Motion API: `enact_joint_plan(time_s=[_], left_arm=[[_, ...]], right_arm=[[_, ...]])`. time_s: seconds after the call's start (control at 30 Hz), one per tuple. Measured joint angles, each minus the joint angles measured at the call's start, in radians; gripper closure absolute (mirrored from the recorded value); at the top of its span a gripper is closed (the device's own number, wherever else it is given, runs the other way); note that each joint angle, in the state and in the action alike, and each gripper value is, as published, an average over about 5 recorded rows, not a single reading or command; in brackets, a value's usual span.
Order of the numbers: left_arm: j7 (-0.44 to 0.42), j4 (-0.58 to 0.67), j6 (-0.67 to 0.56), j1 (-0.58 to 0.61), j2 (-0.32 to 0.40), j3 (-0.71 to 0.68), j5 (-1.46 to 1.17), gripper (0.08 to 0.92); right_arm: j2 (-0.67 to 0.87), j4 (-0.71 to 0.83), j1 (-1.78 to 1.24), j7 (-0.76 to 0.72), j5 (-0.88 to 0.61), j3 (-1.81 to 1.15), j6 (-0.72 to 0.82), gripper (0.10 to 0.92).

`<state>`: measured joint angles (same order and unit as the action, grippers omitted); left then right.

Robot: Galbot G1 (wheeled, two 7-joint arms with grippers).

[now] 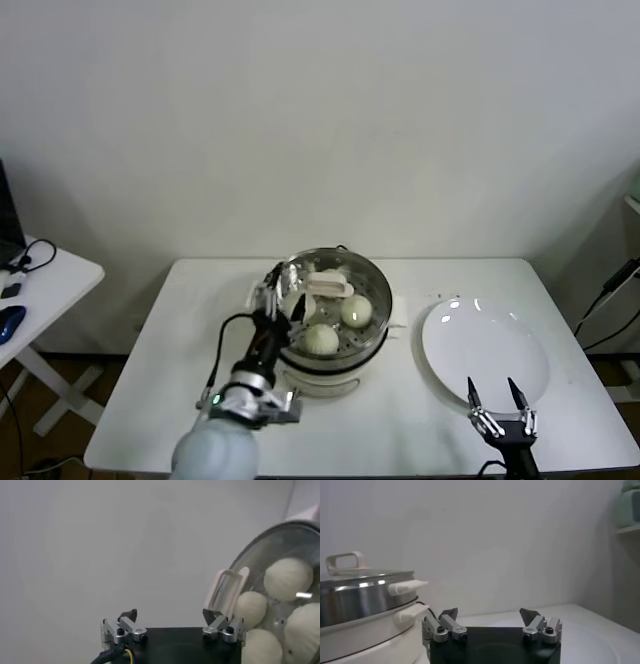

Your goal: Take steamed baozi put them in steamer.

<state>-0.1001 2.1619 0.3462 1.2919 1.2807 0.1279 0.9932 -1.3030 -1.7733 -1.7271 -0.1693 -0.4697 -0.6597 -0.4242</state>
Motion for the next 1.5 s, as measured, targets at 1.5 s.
enact_joint_plan(time_s=[1.5], left_arm=[[-0.005, -0.443, -0.588, 0.232, 0.007, 0.591, -1.357, 0.177]], right_arm=[[-0.009, 0.033, 0.002, 0.067, 0.044, 0.028, -0.026, 0.203]])
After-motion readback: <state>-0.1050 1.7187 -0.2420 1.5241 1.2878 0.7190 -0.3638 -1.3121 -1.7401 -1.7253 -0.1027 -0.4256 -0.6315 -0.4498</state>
